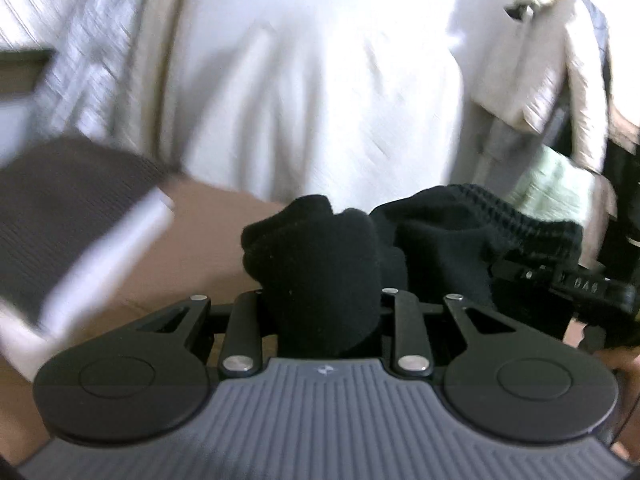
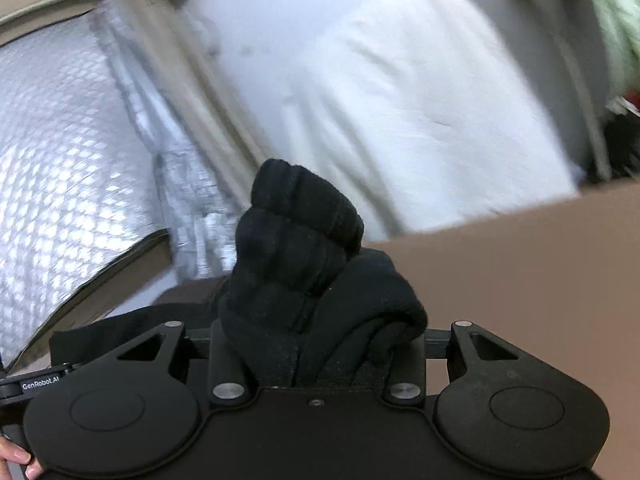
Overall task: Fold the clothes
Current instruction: 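Lift the bundle with both grippers and carry it to the clothes stack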
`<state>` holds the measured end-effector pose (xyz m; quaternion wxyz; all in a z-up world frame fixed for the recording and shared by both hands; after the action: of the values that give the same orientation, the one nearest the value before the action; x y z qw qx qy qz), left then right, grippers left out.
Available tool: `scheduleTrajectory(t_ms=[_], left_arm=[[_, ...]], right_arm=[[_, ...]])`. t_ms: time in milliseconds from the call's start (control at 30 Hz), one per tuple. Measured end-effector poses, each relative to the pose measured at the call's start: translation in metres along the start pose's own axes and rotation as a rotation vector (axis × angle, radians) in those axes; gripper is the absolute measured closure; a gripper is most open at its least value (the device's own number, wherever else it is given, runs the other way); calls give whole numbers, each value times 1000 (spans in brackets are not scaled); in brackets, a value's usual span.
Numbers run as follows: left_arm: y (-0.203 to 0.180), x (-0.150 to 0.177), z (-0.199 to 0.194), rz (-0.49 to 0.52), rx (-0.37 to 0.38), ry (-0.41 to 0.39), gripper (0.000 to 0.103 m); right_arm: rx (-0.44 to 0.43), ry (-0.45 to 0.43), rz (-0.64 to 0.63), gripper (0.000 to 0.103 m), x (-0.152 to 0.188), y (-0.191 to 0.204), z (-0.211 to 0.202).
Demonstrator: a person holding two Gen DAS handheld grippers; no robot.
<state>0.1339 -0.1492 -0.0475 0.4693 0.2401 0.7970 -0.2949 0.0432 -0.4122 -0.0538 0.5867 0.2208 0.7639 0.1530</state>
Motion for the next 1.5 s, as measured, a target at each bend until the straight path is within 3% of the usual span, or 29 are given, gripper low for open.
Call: scheduleTrajectory(t_ms=[167, 233, 333, 400, 467, 567, 600, 667, 700, 767, 867, 1000, 1067, 1167, 1200, 1267, 1367, 1500], left_arm=[[112, -61, -37, -150, -159, -94, 77], [142, -87, -48, -129, -253, -158, 77], [196, -122, -56, -174, -352, -240, 77], [232, -137, -55, -240, -359, -284, 77], [277, -136, -45, -365, -294, -344, 76], [334, -110, -10, -528, -320, -351, 66], [351, -97, 11, -568, -344, -306, 64], [382, -63, 48, -664, -431, -171, 60], [393, -48, 58, -700, -444, -153, 57], [399, -42, 58, -743, -411, -182, 53], [406, -39, 54, -804, -353, -232, 53], [394, -47, 60, -730, -433, -242, 56], [389, -44, 57, -740, -412, -259, 56], [382, -51, 67, -636, -460, -157, 54], [381, -52, 69, -617, -492, -135, 54], [378, -56, 74, -577, -557, -91, 52], [380, -58, 70, -590, -532, -98, 51], [365, -74, 45, -548, -562, -180, 54]], right_arm=[[-166, 74, -121, 57, -47, 97, 104], [-222, 98, -157, 58, -65, 138, 157], [-332, 118, -172, 59, -86, 192, 233], [-395, 123, -159, 59, -96, 218, 279], [-440, 136, -125, 60, -98, 232, 324], [-457, 174, -80, 60, -79, 234, 393], [-439, 204, -69, 60, -69, 231, 416], [-312, 299, -94, 60, -34, 220, 456], [-267, 324, -111, 59, -19, 215, 470], [-253, 314, -112, 58, 2, 206, 480], [-279, 295, -7, 59, -1, 199, 474], [-300, 247, 38, 62, -20, 212, 441], [-324, 241, 67, 62, -32, 213, 417], [-231, 347, 4, 57, -36, 211, 427], [-210, 417, 7, 47, -32, 203, 441], [-214, 508, 79, 43, -25, 179, 457], [-323, 487, 291, 36, -27, 149, 440], [-229, 360, 221, 35, -38, 141, 392]])
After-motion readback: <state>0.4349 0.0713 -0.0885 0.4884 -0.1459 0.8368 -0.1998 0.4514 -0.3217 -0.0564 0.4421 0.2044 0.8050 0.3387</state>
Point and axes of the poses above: each gripper's, at about its wrist camera, not at the fingertips, and z roughly the way its jaws point, y to its left, x to its underside, the point moved 4 cm from there along z, roughly the way its jaws point, and after that the axes turned 2 degrees about y, right-handed, at the moved point
